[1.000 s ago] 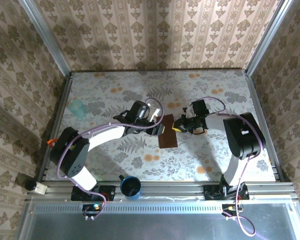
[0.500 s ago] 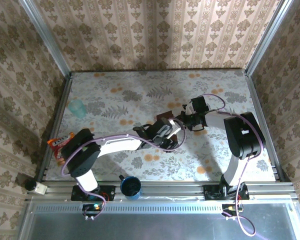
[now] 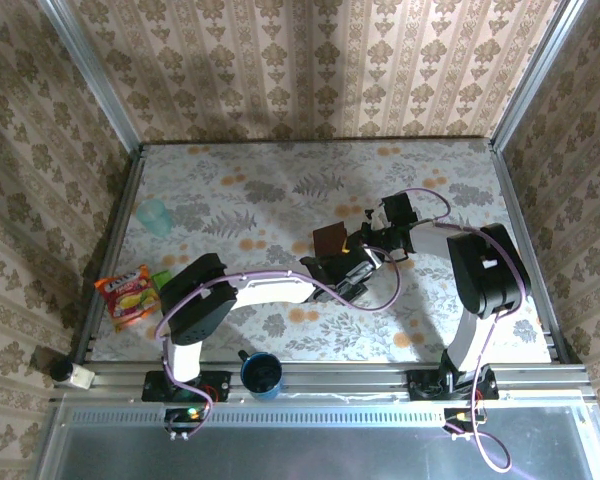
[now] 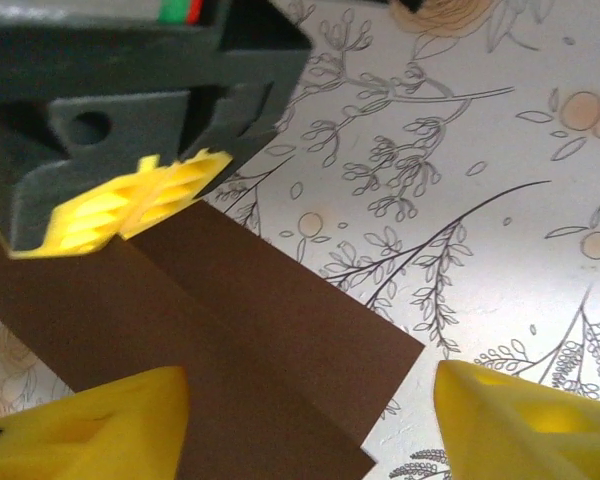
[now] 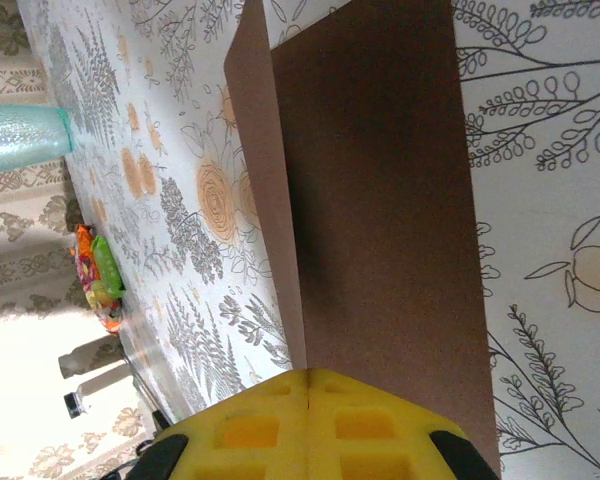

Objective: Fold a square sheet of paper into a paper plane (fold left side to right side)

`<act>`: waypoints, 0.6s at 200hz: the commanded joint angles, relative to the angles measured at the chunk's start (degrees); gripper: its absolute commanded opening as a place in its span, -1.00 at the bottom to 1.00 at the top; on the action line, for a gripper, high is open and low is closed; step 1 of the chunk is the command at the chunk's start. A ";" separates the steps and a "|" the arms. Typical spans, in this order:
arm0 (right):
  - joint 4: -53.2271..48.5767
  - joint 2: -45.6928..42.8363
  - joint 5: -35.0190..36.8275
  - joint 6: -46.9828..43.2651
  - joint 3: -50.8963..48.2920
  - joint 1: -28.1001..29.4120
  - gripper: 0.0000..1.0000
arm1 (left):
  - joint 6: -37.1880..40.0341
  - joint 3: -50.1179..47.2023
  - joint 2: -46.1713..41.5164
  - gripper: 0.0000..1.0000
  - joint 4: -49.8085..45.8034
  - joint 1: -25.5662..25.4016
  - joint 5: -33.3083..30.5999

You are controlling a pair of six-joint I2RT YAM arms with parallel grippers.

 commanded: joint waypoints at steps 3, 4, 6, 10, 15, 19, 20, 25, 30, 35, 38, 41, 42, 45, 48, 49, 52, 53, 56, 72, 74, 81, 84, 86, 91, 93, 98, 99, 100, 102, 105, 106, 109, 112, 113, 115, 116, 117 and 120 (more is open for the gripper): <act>-0.44 1.11 -0.70 0.88 -0.16 -0.04 -0.91 | 0.93 0.94 0.49 0.05 -1.64 -0.43 -2.20; -0.48 1.14 -0.67 0.87 -0.12 -0.05 -0.91 | 0.93 0.88 0.48 0.04 -1.64 -0.43 -2.22; -0.51 1.17 -0.66 0.87 -0.11 0.00 -0.91 | 0.93 0.84 0.39 0.01 -1.58 -0.43 -2.19; -0.46 1.10 -0.65 0.87 -0.18 -0.05 -0.91 | 0.83 0.71 0.34 -0.04 -1.49 -0.43 -2.01; -0.52 1.13 -0.59 0.87 -0.16 -0.06 -0.91 | 0.84 0.57 0.23 -0.10 -1.31 -0.43 -1.91; -0.58 1.09 -0.57 0.73 -0.20 -0.05 -0.91 | 0.78 0.49 0.09 -0.16 -1.23 -0.46 -1.73; -0.55 1.13 -0.57 0.71 -0.18 -0.05 -0.91 | 0.81 0.48 0.11 -0.18 -1.22 -0.44 -1.72; -0.56 1.18 -0.57 0.78 -0.20 -0.05 -0.91 | 0.75 0.39 0.06 -0.23 -1.13 -0.43 -1.76; -0.61 1.15 -0.53 0.70 -0.17 0.00 -0.91 | 0.60 0.30 -0.04 -0.31 -1.12 -0.44 -1.64; -0.70 1.09 -0.52 0.63 -0.13 -0.08 -0.91 | 0.49 0.22 -0.13 -0.38 -1.08 -0.43 -1.58; -0.77 1.09 -0.48 0.61 -0.11 -0.01 -0.91 | 0.49 0.17 -0.18 -0.43 -1.04 -0.44 -1.54; -0.76 1.08 -0.48 0.60 -0.08 -0.03 -0.91 | 0.37 0.06 -0.29 -0.47 -0.99 -0.43 -1.56; -0.78 1.04 -0.43 0.60 -0.08 -0.04 -0.90 | 0.39 0.05 -0.30 -0.49 -1.01 -0.43 -1.55; -0.82 1.01 -0.44 0.53 -0.08 0.01 -0.90 | 0.29 -0.03 -0.39 -0.53 -0.98 -0.43 -1.47; -0.87 1.08 -0.46 0.47 -0.08 0.04 -0.90 | 0.31 -0.12 -0.51 -0.57 -0.96 -0.43 -1.49; -0.87 1.04 -0.42 0.49 -0.08 0.04 -0.90 | 0.31 -0.13 -0.54 -0.58 -0.86 -0.43 -1.43; -0.85 1.02 -0.40 0.49 -0.13 0.01 -0.90 | 0.18 -0.26 -0.62 -0.61 -0.86 -0.43 -1.37; -0.87 1.01 -0.40 0.50 -0.15 -0.02 -0.90 | 0.21 -0.29 -0.64 -0.63 -0.77 -0.43 -1.36; -0.88 0.97 -0.39 0.51 -0.09 0.02 -0.90 | 0.18 -0.38 -0.73 -0.67 -0.72 -0.43 -1.33; -0.79 0.85 -0.39 0.51 0.01 0.02 -0.88 | -0.14 -0.89 -1.33 -0.83 -0.28 -0.38 -0.86; -0.77 0.83 -0.39 0.51 0.14 -0.03 -0.87 | -0.19 -0.97 -1.40 -0.84 -0.25 -0.35 -0.84; -0.69 0.83 -0.45 0.51 0.25 -0.04 -0.87 | -0.40 -1.18 -1.62 -0.89 0.01 -0.35 -0.66; -0.59 0.83 -0.47 0.59 0.27 -0.06 -0.86 | -0.52 -1.25 -1.75 -0.91 0.02 -0.35 -0.56; -0.54 0.85 -0.50 0.64 0.30 -0.05 -0.86 | -0.55 -1.30 -1.79 -0.93 0.09 -0.28 -0.48; -0.33 0.85 -0.52 0.77 0.36 -0.11 -0.85 | -0.75 -1.46 -1.97 -0.97 0.11 -0.26 -0.18; -0.23 0.88 -0.55 0.86 0.40 -0.06 -0.85 | -0.81 -1.48 -2.05 -0.99 0.11 -0.19 -0.08; 0.02 0.83 -0.70 1.02 0.45 -0.09 -0.84 | -1.01 -1.53 -2.18 -1.00 0.20 -0.10 0.15; 0.05 0.87 -0.72 1.03 0.54 -0.11 -0.84 | -1.05 -1.54 -2.21 -1.00 0.20 -0.09 0.19; 0.12 0.85 -0.73 1.08 0.58 -0.12 -0.84 | -1.12 -1.59 -2.28 -1.00 0.24 -0.09 0.25; 0.23 0.83 -0.80 1.12 0.61 -0.09 -0.83 | -1.16 -1.62 -2.30 -1.00 0.28 -0.04 0.34; 0.43 0.85 -0.90 1.15 0.72 -0.12 -0.81 | -1.30 -1.75 -2.45 -1.00 0.36 0.00 0.53; 0.43 0.84 -0.91 1.20 0.72 -0.13 -0.80 | -1.33 -1.83 -2.48 -1.00 0.41 0.00 0.60; 0.46 0.83 -0.91 1.26 0.88 -0.13 -0.77 | -1.47 -1.96 -2.57 -1.00 0.52 0.08 0.84; 0.53 0.77 -0.91 1.30 0.95 -0.07 -0.75 | -1.63 -2.01 -2.74 -1.00 0.64 0.21 1.17; 0.53 0.80 -0.91 1.26 0.97 -0.10 -0.74 | -1.67 -2.04 -2.80 -1.00 0.68 0.24 1.27; 0.53 0.82 -0.98 1.21 1.08 -0.08 -0.72 | -1.81 -2.18 -2.87 -1.00 0.78 0.31 1.41; 0.53 0.73 -0.95 1.21 1.12 -0.07 -0.71 | -1.84 -2.26 -2.95 -1.00 0.75 0.29 1.43; 0.53 0.74 -0.93 1.22 1.22 -0.06 -0.70 | -1.91 -2.30 -3.04 -1.00 0.78 0.32 1.57; 0.60 0.64 -0.92 1.22 1.36 -0.12 -0.68 | -2.07 -2.45 -3.18 -1.00 0.88 0.47 1.89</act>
